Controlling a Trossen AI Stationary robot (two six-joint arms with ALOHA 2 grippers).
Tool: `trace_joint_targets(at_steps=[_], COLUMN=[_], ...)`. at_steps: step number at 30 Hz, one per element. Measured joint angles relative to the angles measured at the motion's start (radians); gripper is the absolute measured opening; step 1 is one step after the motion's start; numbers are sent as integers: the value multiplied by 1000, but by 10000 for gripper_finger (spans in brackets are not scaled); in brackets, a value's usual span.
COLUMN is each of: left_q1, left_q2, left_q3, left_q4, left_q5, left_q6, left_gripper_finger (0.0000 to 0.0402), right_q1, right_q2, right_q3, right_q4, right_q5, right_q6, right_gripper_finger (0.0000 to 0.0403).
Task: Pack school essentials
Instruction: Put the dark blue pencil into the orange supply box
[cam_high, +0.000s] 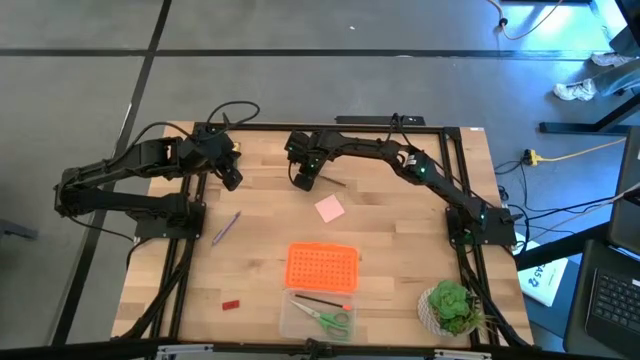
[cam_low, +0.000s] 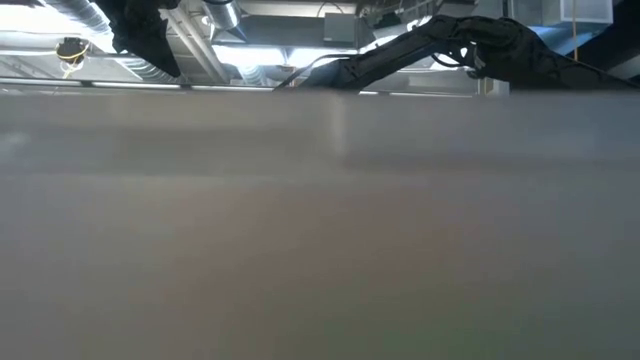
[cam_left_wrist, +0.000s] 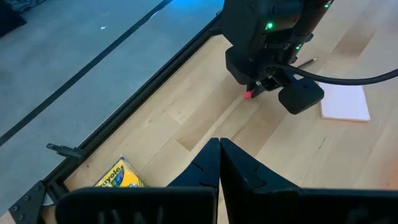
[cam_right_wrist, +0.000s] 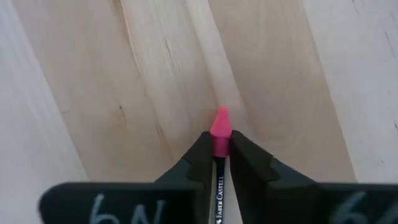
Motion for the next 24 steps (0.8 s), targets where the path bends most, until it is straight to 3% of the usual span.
trace_joint_targets(at_steps=[15, 24], left_q1=[0, 0], left_q2=[0, 0], left_q3=[0, 0], left_q4=[0, 0], left_q5=[0, 0], left_q6=[6, 7], left_gripper_finger=[0, 0], right_q1=[-9, -18], right_q2=[-1, -1], right_q3=[14, 116], right_q4=[-16, -115], right_q5=[-59, -61], right_q6=[-1, 1], right_gripper_finger=[35, 34])
